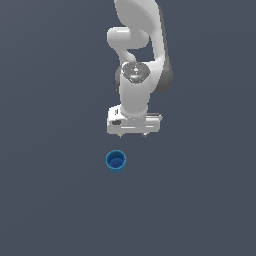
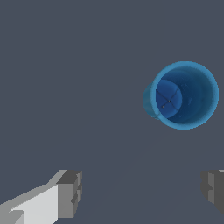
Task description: Pick up the object and move it to a goal position.
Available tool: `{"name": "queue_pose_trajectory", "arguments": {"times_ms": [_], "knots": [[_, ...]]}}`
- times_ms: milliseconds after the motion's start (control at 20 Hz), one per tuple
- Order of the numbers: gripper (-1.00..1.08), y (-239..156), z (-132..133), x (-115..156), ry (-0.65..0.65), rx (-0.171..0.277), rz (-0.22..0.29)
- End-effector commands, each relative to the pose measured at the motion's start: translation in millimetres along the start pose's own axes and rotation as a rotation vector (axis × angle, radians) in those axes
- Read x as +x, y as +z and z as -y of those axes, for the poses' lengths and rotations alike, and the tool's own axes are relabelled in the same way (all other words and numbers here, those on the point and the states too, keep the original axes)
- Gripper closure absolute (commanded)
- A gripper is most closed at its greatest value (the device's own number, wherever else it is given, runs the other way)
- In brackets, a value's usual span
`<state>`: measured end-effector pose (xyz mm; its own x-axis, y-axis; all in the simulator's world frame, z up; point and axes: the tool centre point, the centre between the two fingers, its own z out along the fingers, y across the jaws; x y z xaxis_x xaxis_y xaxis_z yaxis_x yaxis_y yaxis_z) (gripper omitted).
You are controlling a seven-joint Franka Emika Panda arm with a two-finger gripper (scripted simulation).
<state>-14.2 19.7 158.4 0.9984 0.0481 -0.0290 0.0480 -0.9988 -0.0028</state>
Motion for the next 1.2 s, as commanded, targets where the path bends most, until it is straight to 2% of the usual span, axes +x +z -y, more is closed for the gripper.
{"name": "queue_pose_trajectory", "arguments": {"times_ms": [0, 650, 1150], "knots": [[-0.20, 0.0, 0.0, 0.0, 0.000, 0.000, 0.000], [-0.20, -2.9, -4.6, 1.6, 0.024, 0.005, -0.011], [-0.20, 12.2, -21.5, 13.7, 0.141, 0.020, -0.088]]}}
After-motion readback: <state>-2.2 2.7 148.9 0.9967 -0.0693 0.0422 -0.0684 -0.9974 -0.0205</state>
